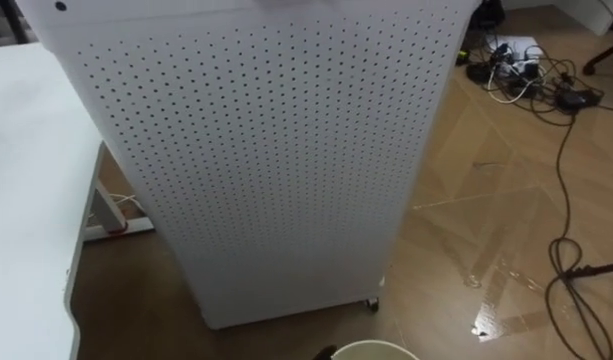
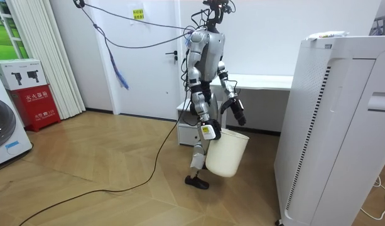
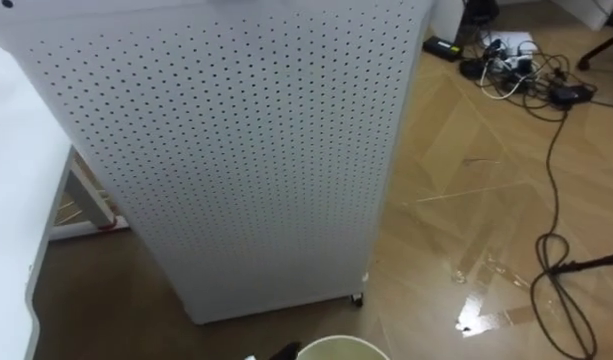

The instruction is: Pick garbage

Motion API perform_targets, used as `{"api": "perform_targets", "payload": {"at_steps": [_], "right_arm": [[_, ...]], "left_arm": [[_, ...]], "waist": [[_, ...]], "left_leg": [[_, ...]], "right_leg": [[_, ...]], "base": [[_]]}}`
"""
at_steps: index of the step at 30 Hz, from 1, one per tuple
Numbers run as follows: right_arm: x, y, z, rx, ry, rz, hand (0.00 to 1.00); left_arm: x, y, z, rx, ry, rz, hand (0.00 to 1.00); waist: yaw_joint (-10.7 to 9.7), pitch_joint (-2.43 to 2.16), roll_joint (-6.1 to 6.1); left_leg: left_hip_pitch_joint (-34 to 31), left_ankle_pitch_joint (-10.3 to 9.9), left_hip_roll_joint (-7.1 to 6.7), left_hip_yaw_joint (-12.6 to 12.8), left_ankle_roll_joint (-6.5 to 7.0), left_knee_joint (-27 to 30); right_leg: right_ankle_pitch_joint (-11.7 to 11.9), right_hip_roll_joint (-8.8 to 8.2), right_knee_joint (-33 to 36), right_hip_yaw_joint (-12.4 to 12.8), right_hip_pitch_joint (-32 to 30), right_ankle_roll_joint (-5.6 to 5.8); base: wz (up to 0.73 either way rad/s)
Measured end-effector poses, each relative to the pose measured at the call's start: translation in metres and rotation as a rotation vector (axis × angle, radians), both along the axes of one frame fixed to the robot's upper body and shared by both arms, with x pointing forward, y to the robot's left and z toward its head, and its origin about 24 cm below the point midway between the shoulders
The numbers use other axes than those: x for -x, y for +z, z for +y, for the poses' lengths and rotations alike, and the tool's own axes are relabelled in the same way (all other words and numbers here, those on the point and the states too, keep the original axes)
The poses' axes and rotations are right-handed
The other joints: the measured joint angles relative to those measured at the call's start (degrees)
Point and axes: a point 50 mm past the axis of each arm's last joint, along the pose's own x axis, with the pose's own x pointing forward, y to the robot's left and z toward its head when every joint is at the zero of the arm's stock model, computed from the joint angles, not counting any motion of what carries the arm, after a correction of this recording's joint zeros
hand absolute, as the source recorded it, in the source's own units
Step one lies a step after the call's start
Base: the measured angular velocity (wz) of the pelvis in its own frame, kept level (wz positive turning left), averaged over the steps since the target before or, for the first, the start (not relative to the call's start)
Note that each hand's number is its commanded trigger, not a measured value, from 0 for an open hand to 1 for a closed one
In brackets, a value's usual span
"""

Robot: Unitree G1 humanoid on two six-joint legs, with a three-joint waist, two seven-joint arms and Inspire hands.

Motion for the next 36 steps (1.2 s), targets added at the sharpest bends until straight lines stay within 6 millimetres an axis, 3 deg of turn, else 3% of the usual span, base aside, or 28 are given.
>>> {"api": "perform_targets", "payload": {"at_steps": [7, 10, 15, 18, 22, 24, 25, 26, 28, 31, 33, 35, 36], "right_arm": [[0.001, -0.001, 0.004, -0.011, 0.008, 0.005, 1.00], [0.002, -0.002, 0.004, -0.006, 0.008, 0.012, 1.00], [0.001, -0.002, 0.004, -0.006, 0.011, 0.009, 1.00], [-0.006, 0.001, 0.005, -0.004, 0.019, -0.009, 1.00], [-0.015, 0.004, 0.008, 0.008, 0.072, -0.023, 1.00], [-0.014, 0.003, 0.009, 0.006, 0.089, -0.021, 1.00], [-0.014, 0.003, 0.009, 0.005, 0.092, -0.021, 1.00], [-0.014, 0.003, 0.009, 0.005, 0.093, -0.022, 1.00], [-0.012, 0.003, 0.007, 0.011, 0.110, -0.024, 1.00], [-0.010, 0.002, 0.009, 0.014, 0.129, -0.019, 1.00], [-0.010, 0.002, 0.008, 0.016, 0.128, -0.018, 1.00], [-0.009, 0.002, 0.007, 0.017, 0.122, -0.017, 1.00], [-0.006, 0.000, 0.006, 0.019, 0.116, -0.008, 1.00]], "left_arm": [[0.002, -0.007, 0.017, -0.064, 0.041, 0.017, 0.00], [0.004, -0.009, 0.018, -0.081, 0.047, 0.020, 0.00], [0.003, -0.009, 0.021, -0.097, 0.044, 0.011, 0.00], [0.001, -0.007, 0.026, -0.100, 0.069, 0.002, 0.00], [-0.006, -0.002, 0.027, -0.085, 0.112, -0.026, 0.00], [-0.009, 0.000, 0.030, -0.076, 0.140, -0.037, 0.00], [-0.012, 0.003, 0.030, -0.067, 0.153, -0.051, 0.00], [-0.013, 0.004, 0.031, -0.066, 0.158, -0.057, 0.00], [-0.013, 0.007, 0.031, -0.057, 0.188, -0.081, 0.00], [-0.021, 0.016, 0.031, -0.044, 0.229, -0.135, 0.00], [-0.025, 0.023, 0.030, -0.041, 0.243, -0.181, 0.00], [-0.031, 0.032, 0.030, -0.036, 0.253, -0.243, 0.00], [-0.034, 0.039, 0.029, -0.040, 0.255, -0.295, 0.00]], "waist": [[0.4, -0.11, -0.26], [0.4, -0.42, 0.23], [1.6, -0.49, 0.42], [1.9, -0.31, 0.67], [3.1, 0.07, 0.79], [3.2, 0.16, 0.69], [3.1, 0.45, 0.24], [3.3, 0.56, 0.05], [4.4, 0.48, 0.19], [4.8, 0.40, -0.35], [4.9, 0.56, -1.02], [4.9, 0.45, -1.51], [5.0, 0.34, -1.61]], "left_leg": [[0.6, -1.1, 0.89, 2.3, 0.22, 0.4], [0.7, -1.1, 1.11, 2.3, 0.22, 0.3], [0.9, -1.3, 1.52, 2.3, -0.03, 0.4], [0.5, -2.1, 2.25, 2.1, -0.35, 2.2], [-1.3, -5.9, 4.56, 1.8, -1.69, 9.5], [-2.4, -7.6, 5.66, 0.7, -2.54, 13.9], [-3.4, -8.0, 6.27, 0.6, -3.06, 17.5], [-4.4, -8.0, 6.88, 0.5, -3.08, 20.1], [-8.2, -7.1, 9.68, 0.1, -3.94, 30.8], [-10.1, -4.6, 10.85, -1.3, -4.71, 35.7], [-10.2, -4.5, 10.78, -1.2, -4.90, 35.1], [-10.6, -5.5, 9.95, -1.9, -5.35, 29.2], [-11.1, -4.8, 8.96, -3.4, -6.22, 23.6]], "right_leg": [[0.9, 0.42, 0.5, -0.1, -0.5, 0.06], [1.4, 0.65, -0.6, -0.2, 0.0, 0.08], [1.6, 0.96, -0.7, -0.6, 0.7, -0.09], [1.3, 0.85, 0.5, -3.3, 0.7, -0.65], [-1.5, 0.86, 4.2, -8.3, -0.1, -2.46], [-4.0, 0.80, 6.9, -9.6, -0.1, -3.47], [-5.4, 0.75, 8.5, -9.6, -0.2, -3.66], [-6.0, 0.94, 9.2, -9.5, -0.2, -3.82], [-7.3, 2.02, 11.4, -9.4, 0.2, -4.84], [-8.2, 2.46, 12.3, -9.4, 1.4, -5.98], [-8.4, 2.46, 12.0, -9.0, 2.1, -6.29], [-8.3, 2.50, 11.5, -7.8, 2.1, -6.37], [-8.3, 2.53, 10.8, -7.7, 2.3, -6.36]], "base": [[-0.24], [0.00], [-0.01], [0.03], [-0.04], [0.15], [0.25], [0.10], [-0.19], [-0.09], [0.04], [0.19], [0.14]]}}
